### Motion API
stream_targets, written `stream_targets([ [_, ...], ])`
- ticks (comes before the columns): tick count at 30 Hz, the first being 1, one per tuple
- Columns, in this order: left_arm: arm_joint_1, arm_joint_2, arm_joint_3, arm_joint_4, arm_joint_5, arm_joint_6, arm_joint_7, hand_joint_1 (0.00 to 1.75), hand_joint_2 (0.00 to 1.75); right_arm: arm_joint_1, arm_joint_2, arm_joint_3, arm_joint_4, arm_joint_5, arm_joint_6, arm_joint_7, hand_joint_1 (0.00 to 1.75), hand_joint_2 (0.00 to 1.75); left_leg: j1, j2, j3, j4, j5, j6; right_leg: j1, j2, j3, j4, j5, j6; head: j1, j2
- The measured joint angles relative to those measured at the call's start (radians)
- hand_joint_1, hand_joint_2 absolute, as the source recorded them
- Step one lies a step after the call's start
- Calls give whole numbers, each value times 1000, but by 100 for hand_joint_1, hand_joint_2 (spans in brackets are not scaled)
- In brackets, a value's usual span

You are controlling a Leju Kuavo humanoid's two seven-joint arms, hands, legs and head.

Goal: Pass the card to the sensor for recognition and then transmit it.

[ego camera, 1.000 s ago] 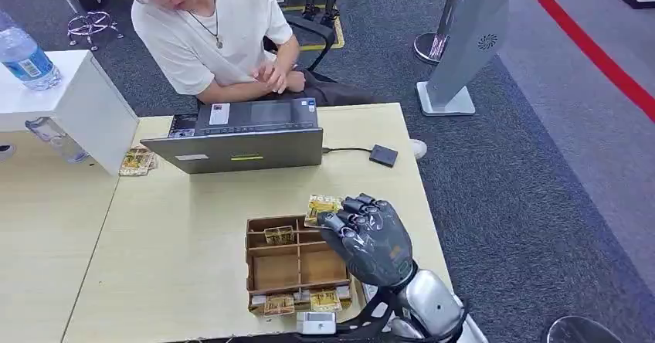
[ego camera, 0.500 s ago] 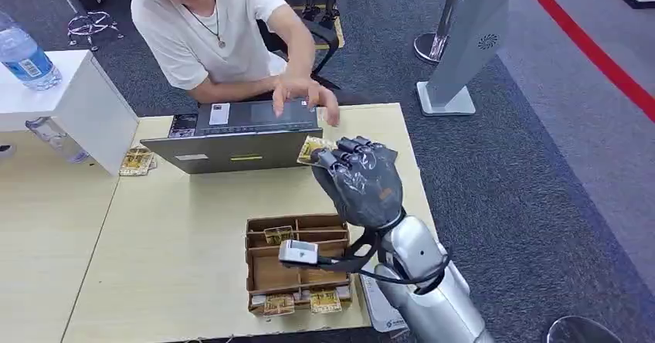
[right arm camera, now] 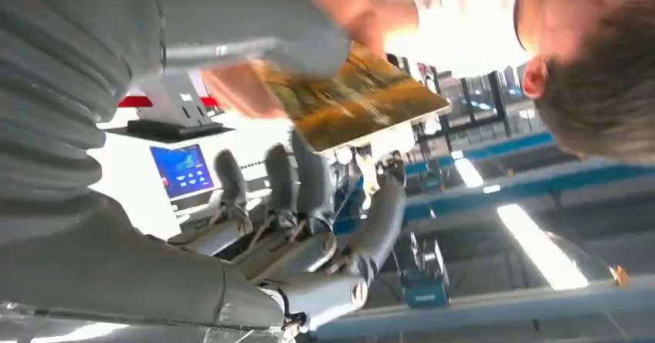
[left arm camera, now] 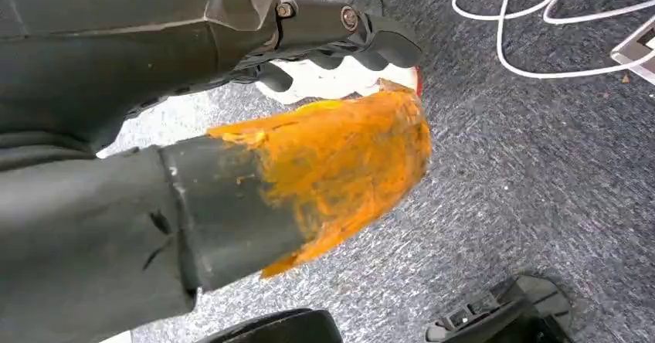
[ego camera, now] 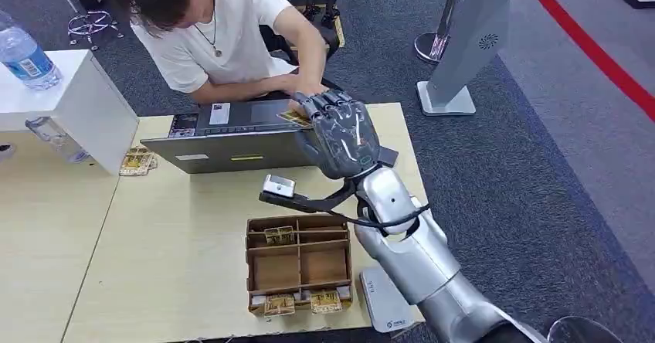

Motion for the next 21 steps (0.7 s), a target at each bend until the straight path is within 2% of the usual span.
stream_targets([
  [8, 1, 0, -8, 0, 2, -5, 0, 0, 0, 3, -5, 6, 28, 0, -3, 26, 0, 0, 0, 0, 0, 0, 0, 0, 0, 0, -1, 0, 0, 0, 0, 0],
  [13, 3, 2, -10, 0, 9, -2, -6, 0, 0, 45, -39, -3, -5, -32, -25, 28, 0, 0, 0, 0, 0, 0, 0, 0, 0, 0, -1, 0, 0, 0, 0, 0],
  [16, 4, 3, -10, 0, 19, 1, -8, 0, 0, 85, -68, -33, -34, -69, -39, 24, 0, 0, 0, 0, 0, 1, 0, 0, 0, 0, -1, -1, 0, 0, 0, 0],
  [21, 8, 6, -10, 0, 31, 8, -12, 0, 0, 173, -124, -134, -84, -154, -45, -32, 0, 0, -1, 0, 0, 1, -1, 1, 0, 0, -1, -1, 0, 0, 0, 0],
])
